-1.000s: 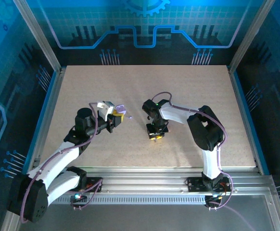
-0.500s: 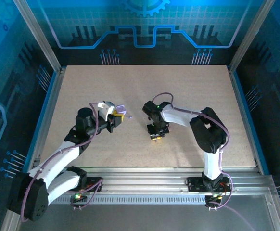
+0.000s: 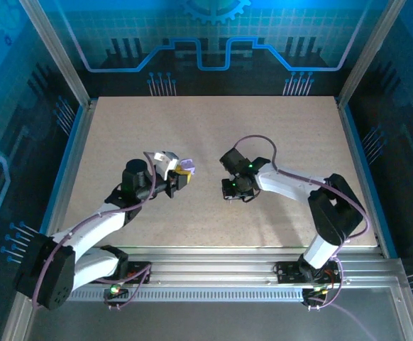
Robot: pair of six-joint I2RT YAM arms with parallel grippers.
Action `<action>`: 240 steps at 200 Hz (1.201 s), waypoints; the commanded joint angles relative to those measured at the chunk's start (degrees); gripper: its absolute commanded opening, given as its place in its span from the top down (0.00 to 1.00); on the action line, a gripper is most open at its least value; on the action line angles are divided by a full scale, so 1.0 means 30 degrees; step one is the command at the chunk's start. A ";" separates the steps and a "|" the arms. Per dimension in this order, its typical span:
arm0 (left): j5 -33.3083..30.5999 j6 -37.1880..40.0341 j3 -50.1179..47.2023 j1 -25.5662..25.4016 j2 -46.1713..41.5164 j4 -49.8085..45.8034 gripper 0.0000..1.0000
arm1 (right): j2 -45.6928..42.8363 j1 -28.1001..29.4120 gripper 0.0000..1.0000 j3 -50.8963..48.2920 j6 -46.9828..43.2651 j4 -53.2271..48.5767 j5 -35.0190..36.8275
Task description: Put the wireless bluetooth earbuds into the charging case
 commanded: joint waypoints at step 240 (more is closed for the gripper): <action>-0.2583 -0.0772 -0.0381 -0.2641 0.6307 0.8366 0.85 | -0.6442 -0.1376 0.82 -0.3204 0.0817 0.6495 -0.0425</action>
